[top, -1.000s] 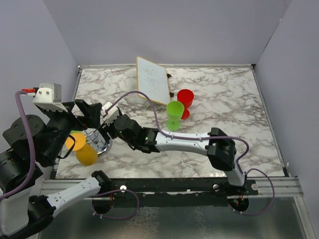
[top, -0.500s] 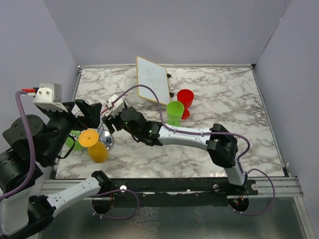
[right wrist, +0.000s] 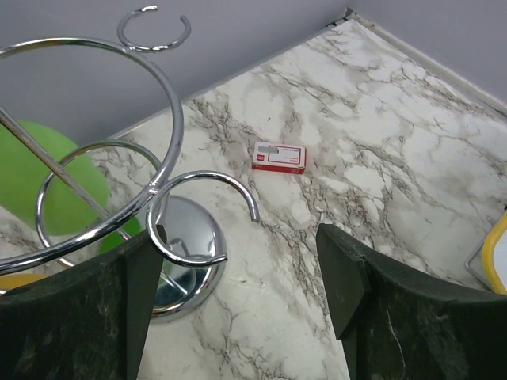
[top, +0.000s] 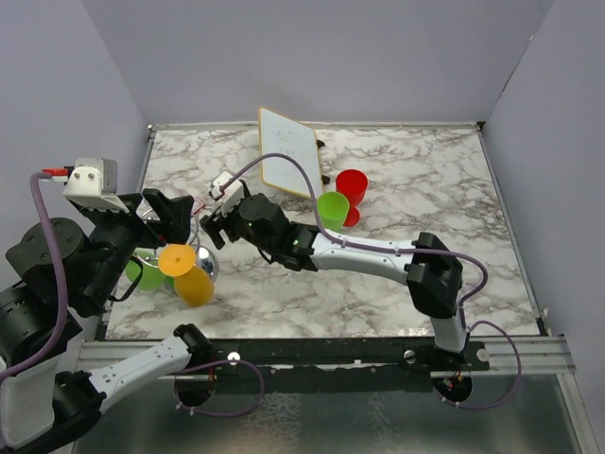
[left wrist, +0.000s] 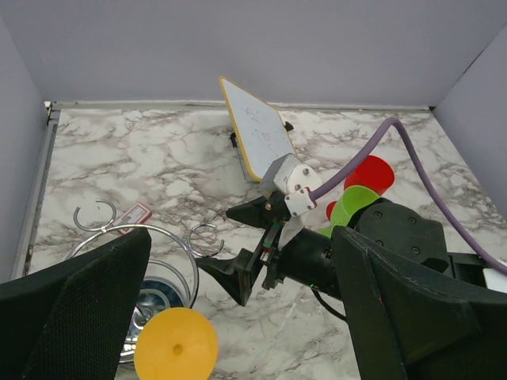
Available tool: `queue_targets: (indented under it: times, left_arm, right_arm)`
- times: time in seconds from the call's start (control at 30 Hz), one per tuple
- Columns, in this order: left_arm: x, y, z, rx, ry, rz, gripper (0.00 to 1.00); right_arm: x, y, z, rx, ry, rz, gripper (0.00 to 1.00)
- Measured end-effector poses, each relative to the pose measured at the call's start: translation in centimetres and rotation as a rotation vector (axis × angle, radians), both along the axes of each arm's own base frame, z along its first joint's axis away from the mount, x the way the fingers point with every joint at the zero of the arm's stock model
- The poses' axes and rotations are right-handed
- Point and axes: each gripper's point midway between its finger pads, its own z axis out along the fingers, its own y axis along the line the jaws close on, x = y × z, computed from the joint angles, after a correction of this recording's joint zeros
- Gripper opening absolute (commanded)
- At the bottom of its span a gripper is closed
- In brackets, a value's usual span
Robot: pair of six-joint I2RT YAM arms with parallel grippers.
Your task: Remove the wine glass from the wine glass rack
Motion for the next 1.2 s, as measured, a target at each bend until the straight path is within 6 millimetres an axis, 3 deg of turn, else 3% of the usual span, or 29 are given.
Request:
queue_targets:
  times: [0.33, 0.5, 0.63, 0.73, 0.9, 1.2]
  left_arm:
    - [0.2, -0.3, -0.4, 0.003, 0.008, -0.007, 0.99]
    - [0.2, -0.4, -0.3, 0.002, 0.007, -0.01, 0.99]
    - [0.2, -0.5, -0.2, -0.001, 0.004, -0.014, 0.99]
    - [0.2, -0.6, -0.2, -0.004, 0.002, -0.017, 0.99]
    - [0.2, -0.8, -0.3, -0.005, 0.003, -0.025, 0.99]
    - [-0.3, -0.6, 0.0, -0.032, -0.011, -0.035, 0.99]
  right_arm:
    - [-2.8, -2.9, 5.2, 0.066, 0.066, 0.059, 0.82]
    - [-5.3, -4.8, 5.4, 0.115, 0.21, 0.089, 0.81]
    - [-8.4, -5.1, 5.1, 0.212, 0.415, 0.161, 0.77]
    - [-11.2, -4.7, 5.0, 0.324, 0.619, 0.236, 0.74]
    - [-14.3, -3.0, 5.6, 0.495, 0.939, 0.344, 0.69]
    - [-15.0, 0.0, 5.1, 0.572, 1.153, 0.411, 0.62]
